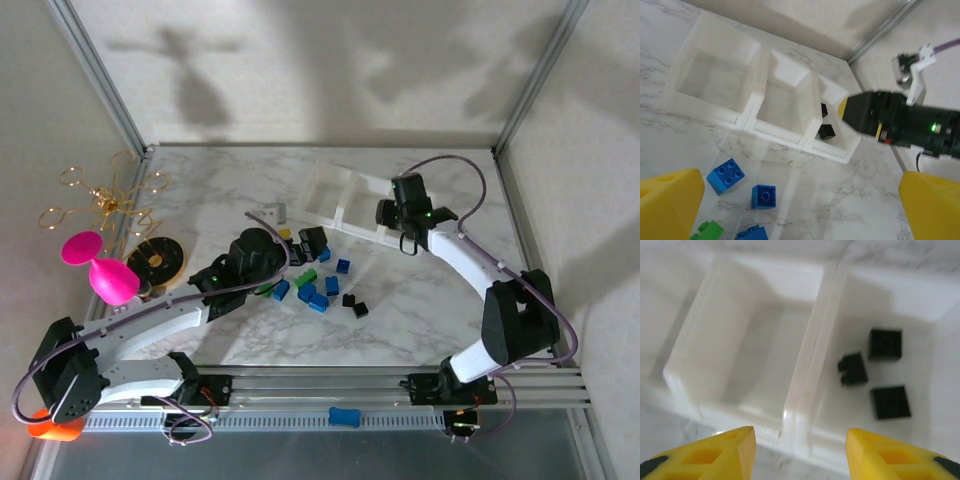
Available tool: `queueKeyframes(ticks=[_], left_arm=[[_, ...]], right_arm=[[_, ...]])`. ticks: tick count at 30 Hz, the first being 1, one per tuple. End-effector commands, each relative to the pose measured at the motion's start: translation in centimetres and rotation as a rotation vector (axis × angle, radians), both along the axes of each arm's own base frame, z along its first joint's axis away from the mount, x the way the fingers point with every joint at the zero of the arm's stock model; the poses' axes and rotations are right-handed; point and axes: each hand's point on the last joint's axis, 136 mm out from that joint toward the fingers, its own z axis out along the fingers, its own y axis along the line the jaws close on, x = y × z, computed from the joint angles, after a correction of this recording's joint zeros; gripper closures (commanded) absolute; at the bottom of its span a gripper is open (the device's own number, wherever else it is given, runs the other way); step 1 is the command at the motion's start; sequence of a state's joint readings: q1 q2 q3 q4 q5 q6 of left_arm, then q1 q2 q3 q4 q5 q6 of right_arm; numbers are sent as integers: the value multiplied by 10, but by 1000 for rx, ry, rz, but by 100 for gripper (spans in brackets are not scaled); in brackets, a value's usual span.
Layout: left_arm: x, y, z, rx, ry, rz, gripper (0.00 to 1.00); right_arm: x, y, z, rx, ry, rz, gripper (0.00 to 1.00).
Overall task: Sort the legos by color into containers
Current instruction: Place the lego in the container, then pick up the lego from the bottom-center of the table.
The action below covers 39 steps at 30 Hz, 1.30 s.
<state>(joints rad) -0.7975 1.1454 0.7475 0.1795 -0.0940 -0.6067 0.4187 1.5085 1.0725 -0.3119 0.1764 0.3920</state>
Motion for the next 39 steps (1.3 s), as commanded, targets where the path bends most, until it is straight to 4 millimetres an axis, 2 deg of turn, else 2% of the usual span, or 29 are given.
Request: queueKeyframes(ticks=[1, 5, 13, 14, 19, 27, 39], left_arm=[[-6, 13, -13, 26, 28, 37, 0], [-11, 21, -22, 51, 50, 50, 1], [-20, 39, -36, 55, 77, 97, 0], [-20, 41, -37, 54, 79, 102, 0], [-23, 46, -45, 60, 99, 115, 0], [-25, 49, -47, 59, 103, 124, 0], [-25, 51, -50, 68, 104, 130, 1]], right_arm=[[-31, 16, -14, 38, 71, 45, 48], [-59, 37, -28, 22, 113, 105, 46], [-109, 64, -59, 2, 204, 211, 41], [-120, 75, -62, -6, 214, 257, 41], [-148, 82, -81, -62, 278, 271, 39], [-166, 91, -94, -91, 305, 276, 39], [-174, 95, -112, -154, 342, 294, 45]])
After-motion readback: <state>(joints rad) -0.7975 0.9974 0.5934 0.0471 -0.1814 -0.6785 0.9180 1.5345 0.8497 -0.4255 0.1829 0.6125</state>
